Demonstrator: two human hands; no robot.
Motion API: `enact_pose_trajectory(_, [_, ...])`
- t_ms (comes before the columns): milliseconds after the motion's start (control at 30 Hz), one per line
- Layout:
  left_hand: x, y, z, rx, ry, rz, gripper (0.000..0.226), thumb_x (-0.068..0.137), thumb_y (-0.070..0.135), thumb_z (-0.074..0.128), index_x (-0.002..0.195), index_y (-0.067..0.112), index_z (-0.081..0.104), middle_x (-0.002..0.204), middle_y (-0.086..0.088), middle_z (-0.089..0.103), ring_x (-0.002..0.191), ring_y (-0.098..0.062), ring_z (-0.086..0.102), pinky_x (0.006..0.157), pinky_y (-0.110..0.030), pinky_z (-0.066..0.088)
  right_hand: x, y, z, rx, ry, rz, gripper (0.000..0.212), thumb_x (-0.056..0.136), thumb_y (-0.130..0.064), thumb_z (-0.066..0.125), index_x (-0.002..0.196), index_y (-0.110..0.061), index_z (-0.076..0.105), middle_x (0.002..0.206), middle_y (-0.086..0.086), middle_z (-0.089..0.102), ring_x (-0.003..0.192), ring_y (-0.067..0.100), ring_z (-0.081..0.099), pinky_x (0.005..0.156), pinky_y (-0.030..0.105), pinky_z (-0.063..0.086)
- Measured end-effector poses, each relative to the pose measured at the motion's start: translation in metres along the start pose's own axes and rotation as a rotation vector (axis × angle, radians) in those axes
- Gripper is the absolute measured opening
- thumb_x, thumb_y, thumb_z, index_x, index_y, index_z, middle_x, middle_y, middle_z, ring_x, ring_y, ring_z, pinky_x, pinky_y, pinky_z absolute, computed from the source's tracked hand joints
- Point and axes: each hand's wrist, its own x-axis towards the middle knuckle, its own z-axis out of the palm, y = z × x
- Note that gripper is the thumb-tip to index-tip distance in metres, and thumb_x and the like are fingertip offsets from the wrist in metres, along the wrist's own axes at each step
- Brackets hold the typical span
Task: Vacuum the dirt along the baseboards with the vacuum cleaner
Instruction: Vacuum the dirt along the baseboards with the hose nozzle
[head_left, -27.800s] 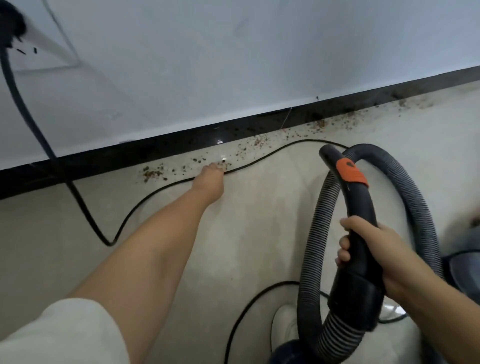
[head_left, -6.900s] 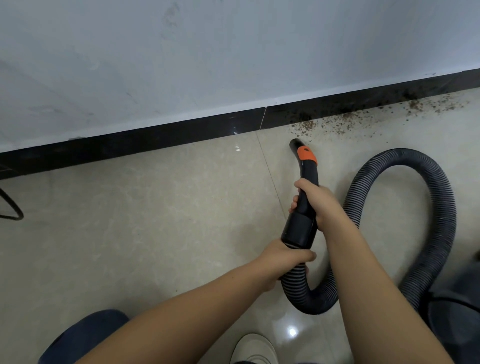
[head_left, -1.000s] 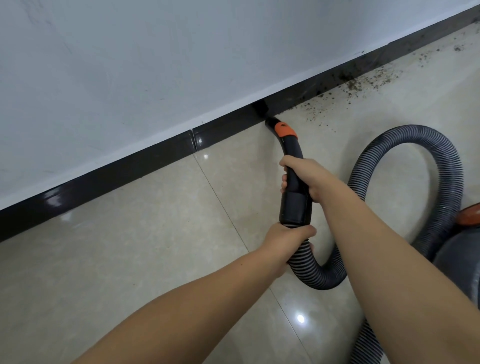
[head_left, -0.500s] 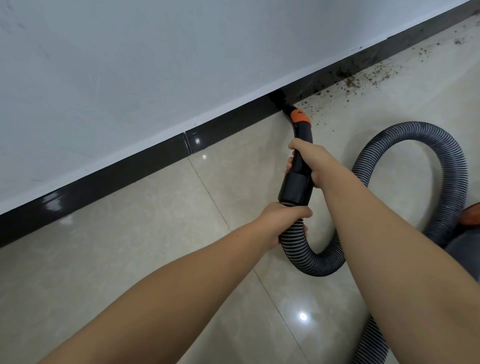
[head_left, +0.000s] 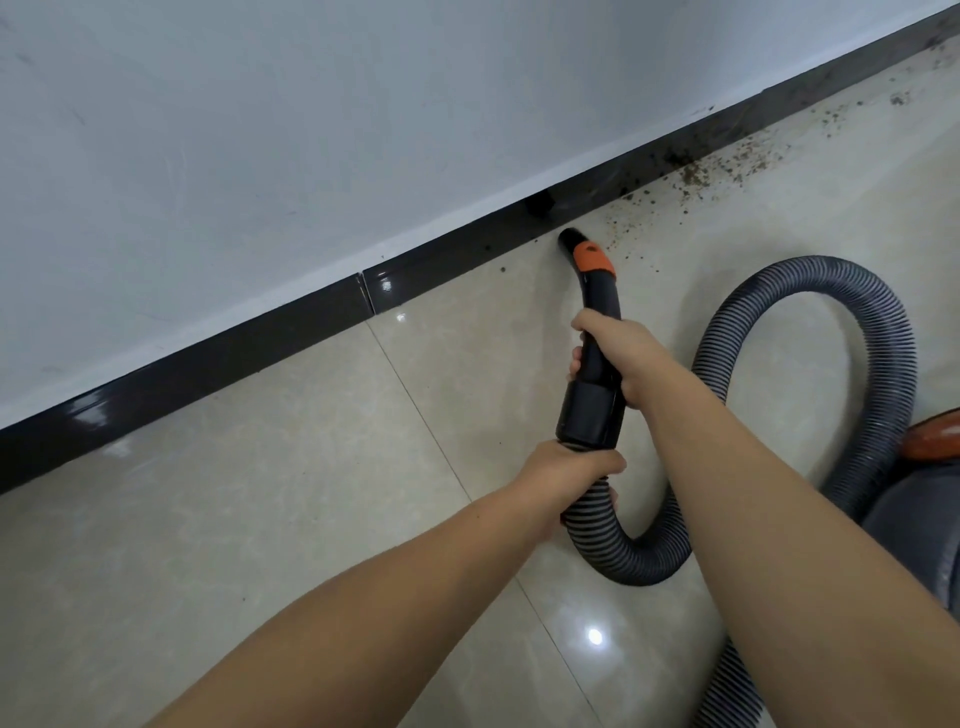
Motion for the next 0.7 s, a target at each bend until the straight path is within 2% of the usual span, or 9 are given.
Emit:
enact_pose_trajectory(167, [-0.014,-0.022,0.011,-0.052,0.023,0.022,0.013,0.080,0.012,0.067,0.087,0.009,0.057,0.071,-0.012,0.063,0.052,-0.017,0.060,0.049,-0.019,0.050,-0.017,0.016,-0.006,-0.006,-0.034,0.010,0.013,0.088,-0.013,0.060,0.084,-0.007,0.050,0.057,0.007,0.052,0.041,0.017,0.051,0.050,0.027,0.052])
enact_pose_trajectory(300, [-0.026,-0.039,0.017,-0.098,0.063,0.042,0.011,0.079,0.014,0.069,0.083,0.012,0.059,0.071,-0.009,0.065,0.064,-0.021,0.063,0.070,-0.031,0.055,-0.028,0.023,0.002,-0.085,-0.105,0.028,0.014,0.088,-0.014,0.060,0.084,-0.008,0.048,0.057,0.008,0.052,0.042,0.018,0.050,0.049,0.028,0.051])
enact_pose_trajectory(367, [-0.030,-0.046,0.015,-0.123,0.078,0.047,0.010,0.079,0.014,0.068,0.082,0.013,0.059,0.071,-0.009,0.066,0.067,-0.021,0.063,0.073,-0.031,0.055,-0.032,0.026,0.007,-0.113,-0.138,0.024,0.014,0.088,-0.014,0.060,0.084,-0.008,0.048,0.056,0.008,0.052,0.042,0.018,0.050,0.049,0.028,0.050])
enact_pose_trajectory(533, [-0.033,-0.047,0.003,-0.152,0.100,0.055,0.009,0.080,0.012,0.067,0.084,0.011,0.059,0.073,-0.010,0.065,0.065,-0.021,0.062,0.067,-0.027,0.053,-0.031,0.029,0.023,-0.125,-0.156,-0.002,0.013,0.088,-0.013,0.059,0.090,-0.007,0.047,0.054,0.008,0.053,0.041,0.018,0.050,0.048,0.028,0.050])
enact_pose_trajectory(700, [-0.030,-0.028,-0.007,-0.100,0.061,0.034,0.010,0.082,0.012,0.067,0.086,0.009,0.058,0.071,-0.011,0.064,0.056,-0.018,0.060,0.050,-0.019,0.051,-0.024,0.021,0.020,-0.042,-0.085,0.001,0.013,0.087,-0.012,0.060,0.088,-0.006,0.048,0.057,0.009,0.053,0.040,0.018,0.051,0.047,0.027,0.050])
